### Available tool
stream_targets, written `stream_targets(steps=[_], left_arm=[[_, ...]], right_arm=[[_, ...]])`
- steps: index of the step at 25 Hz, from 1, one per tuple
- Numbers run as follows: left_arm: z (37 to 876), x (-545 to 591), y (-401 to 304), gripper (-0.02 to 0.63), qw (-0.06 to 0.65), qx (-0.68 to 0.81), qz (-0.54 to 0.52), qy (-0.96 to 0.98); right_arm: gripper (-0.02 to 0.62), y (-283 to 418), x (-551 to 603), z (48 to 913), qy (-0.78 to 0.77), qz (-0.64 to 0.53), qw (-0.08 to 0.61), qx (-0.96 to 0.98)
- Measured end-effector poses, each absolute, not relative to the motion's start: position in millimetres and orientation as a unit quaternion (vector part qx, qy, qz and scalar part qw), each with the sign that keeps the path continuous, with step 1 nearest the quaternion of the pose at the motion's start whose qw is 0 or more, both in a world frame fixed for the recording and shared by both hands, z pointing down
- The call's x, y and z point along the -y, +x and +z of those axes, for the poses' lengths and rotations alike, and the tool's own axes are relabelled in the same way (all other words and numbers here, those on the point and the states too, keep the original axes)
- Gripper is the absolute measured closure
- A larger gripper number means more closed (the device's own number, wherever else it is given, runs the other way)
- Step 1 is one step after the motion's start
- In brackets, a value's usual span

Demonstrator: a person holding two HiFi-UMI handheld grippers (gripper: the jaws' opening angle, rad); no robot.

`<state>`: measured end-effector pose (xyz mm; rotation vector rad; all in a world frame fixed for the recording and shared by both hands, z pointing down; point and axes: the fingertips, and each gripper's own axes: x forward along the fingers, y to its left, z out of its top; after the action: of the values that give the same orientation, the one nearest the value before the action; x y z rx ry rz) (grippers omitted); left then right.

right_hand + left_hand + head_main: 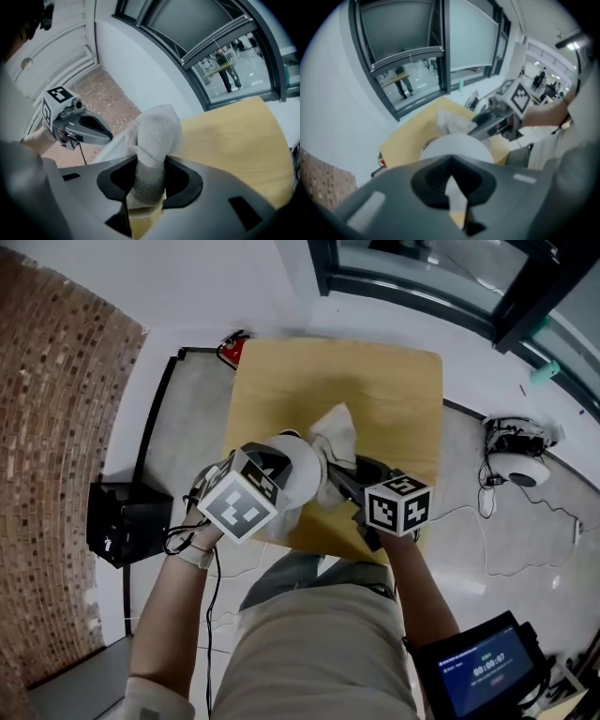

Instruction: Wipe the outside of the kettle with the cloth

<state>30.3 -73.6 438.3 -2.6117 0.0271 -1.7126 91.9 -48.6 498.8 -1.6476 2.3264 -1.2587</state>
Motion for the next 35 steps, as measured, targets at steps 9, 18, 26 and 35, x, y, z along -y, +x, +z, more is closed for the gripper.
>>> stream_targets(steps=[9, 18, 26, 35], left_arm=[[439.3, 76.0, 25.4, 0.607, -0.007, -0.023, -0.53, -0.848], [435.6, 75.7, 22.9, 0.607, 0.001, -0.023, -0.53, -0.847], [441.4, 76.3, 22.7, 0.607, 0.011, -0.024, -0.537, -0.843], [435.0, 75.3, 22.3, 0.607, 0.01, -0.045, -0.524, -0.85]], right_arm=[[0.443, 97.9, 53.6, 618.9, -0.564, -0.466, -0.071, -0.678], [0.445, 63.6, 16.0, 482.2, -0.559, -0.42, 0.077, -0.711], [0.445, 47.4, 3.6, 502.4, -0.547, -0.47, 0.125, -0.682], [0.444, 56.6, 1.5, 625.3, -0.577, -0.545, 0.042, -0.607]])
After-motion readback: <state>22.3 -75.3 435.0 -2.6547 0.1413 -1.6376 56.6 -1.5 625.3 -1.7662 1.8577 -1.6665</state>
